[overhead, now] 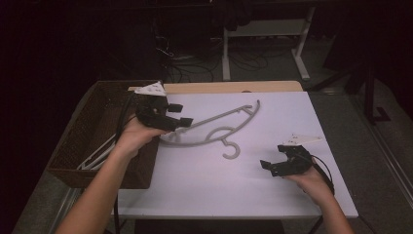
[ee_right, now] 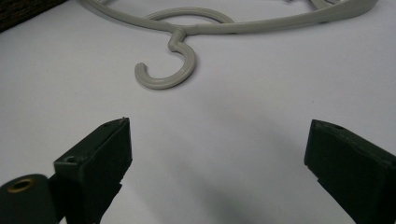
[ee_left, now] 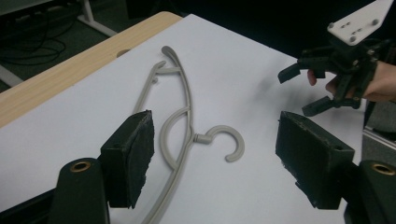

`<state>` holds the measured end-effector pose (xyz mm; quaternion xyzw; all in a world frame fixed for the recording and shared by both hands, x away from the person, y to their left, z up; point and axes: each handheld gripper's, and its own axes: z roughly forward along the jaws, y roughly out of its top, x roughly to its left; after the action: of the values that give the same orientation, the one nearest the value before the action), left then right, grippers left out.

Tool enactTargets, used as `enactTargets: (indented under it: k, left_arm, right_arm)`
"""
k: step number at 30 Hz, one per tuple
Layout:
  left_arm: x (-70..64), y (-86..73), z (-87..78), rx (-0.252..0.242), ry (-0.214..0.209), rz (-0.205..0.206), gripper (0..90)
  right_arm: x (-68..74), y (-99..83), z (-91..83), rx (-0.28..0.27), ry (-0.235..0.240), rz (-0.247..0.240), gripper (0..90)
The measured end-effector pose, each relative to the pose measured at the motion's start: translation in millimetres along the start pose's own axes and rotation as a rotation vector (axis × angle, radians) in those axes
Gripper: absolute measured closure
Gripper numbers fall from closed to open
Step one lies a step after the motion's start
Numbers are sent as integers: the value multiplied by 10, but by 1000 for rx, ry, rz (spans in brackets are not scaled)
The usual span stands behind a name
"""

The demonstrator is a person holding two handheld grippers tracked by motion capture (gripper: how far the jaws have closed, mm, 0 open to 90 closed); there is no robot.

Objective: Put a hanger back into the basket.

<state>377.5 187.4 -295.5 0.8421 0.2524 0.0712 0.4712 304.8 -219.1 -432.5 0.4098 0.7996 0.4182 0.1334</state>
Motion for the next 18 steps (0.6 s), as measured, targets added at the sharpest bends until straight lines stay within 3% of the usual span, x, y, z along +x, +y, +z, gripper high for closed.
enactTargets:
  k: [1, 2, 3, 4, 5, 8, 9, 10, 18]
  left_arm:
    - [0, 0, 0, 0, 0, 0, 301]
    - [-34, 20, 136, 9, -4, 0, 307]
    - [-34, 20, 136, 9, -4, 0, 311]
    - [-63, 27, 269, 13, -16, 0, 325]
    - [-63, 27, 269, 13, -16, 0, 328]
    - [-105, 6, 532, 38, -23, 10, 355]
    - [-105, 6, 532, 38, -23, 10, 357]
    - [-108, -28, 657, 59, -17, 21, 363]
    - [15, -290, 1002, 137, -5, 16, 469]
  right_arm:
    - [0, 0, 0, 0, 0, 0, 70]
    - [4, -5, -6, 1, 1, -2, 70]
    - [4, -5, -6, 1, 1, -2, 70]
    - [8, -4, -17, -3, 2, -2, 70]
    - [8, -4, -17, -3, 2, -2, 70]
    - [5, -4, -20, -5, 6, -3, 70]
    - [5, -4, -20, -5, 6, -3, 70]
    - [6, -4, -17, -3, 7, -4, 70]
    - [5, -4, -14, 0, 10, -6, 70]
